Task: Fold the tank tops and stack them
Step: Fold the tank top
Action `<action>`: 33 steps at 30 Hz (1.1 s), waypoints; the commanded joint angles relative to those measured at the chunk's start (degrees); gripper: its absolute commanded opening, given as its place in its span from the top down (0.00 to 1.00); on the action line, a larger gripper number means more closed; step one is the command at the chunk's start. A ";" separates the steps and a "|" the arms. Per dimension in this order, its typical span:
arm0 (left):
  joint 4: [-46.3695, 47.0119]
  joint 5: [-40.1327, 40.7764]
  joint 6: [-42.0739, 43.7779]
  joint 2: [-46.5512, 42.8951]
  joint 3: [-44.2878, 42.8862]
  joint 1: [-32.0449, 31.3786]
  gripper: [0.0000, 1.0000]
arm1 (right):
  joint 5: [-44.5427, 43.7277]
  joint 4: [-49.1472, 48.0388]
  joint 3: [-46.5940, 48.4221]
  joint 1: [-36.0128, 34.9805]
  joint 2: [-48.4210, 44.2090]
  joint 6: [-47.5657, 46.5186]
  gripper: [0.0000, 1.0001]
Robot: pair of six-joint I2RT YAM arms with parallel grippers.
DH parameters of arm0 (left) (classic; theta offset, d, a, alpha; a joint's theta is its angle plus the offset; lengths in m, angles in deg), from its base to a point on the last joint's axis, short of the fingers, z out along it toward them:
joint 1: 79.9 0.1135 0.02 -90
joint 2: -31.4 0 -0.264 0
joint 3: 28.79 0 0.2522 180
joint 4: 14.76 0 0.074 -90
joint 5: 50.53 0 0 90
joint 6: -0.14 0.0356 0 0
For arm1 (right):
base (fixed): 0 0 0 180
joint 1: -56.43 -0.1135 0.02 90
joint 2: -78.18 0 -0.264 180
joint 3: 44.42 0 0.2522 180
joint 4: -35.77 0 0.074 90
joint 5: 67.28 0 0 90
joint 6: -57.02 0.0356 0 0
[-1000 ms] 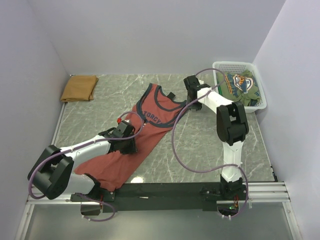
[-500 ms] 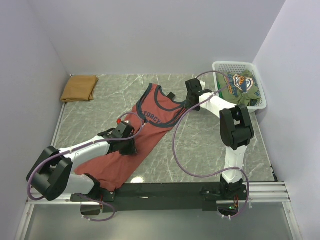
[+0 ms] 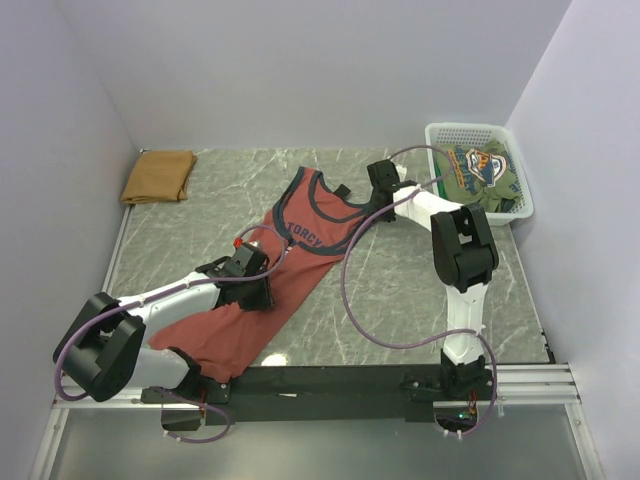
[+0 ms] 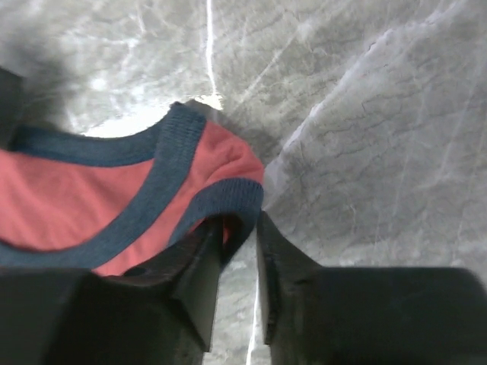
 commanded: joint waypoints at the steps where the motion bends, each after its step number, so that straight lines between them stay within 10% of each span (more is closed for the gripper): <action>1: 0.58 -0.67 0.71 -1.18 0.68 -0.26 0.62 | -2.20 0.10 2.98 -0.13 0.99 0.67 0.70; 8: 1.02 -1.28 0.98 -0.91 0.77 -0.26 0.62 | -8.26 6.76 8.59 -0.04 0.64 -1.17 0.94; 21: 2.77 -3.31 0.36 0.14 0.60 -2.19 0.62 | -10.65 18.55 18.28 -0.13 7.31 -6.27 0.97; 33: -0.29 -1.12 -0.25 -1.61 -5.19 -3.34 0.54 | -7.14 11.89 7.39 -2.24 -3.82 -3.46 0.49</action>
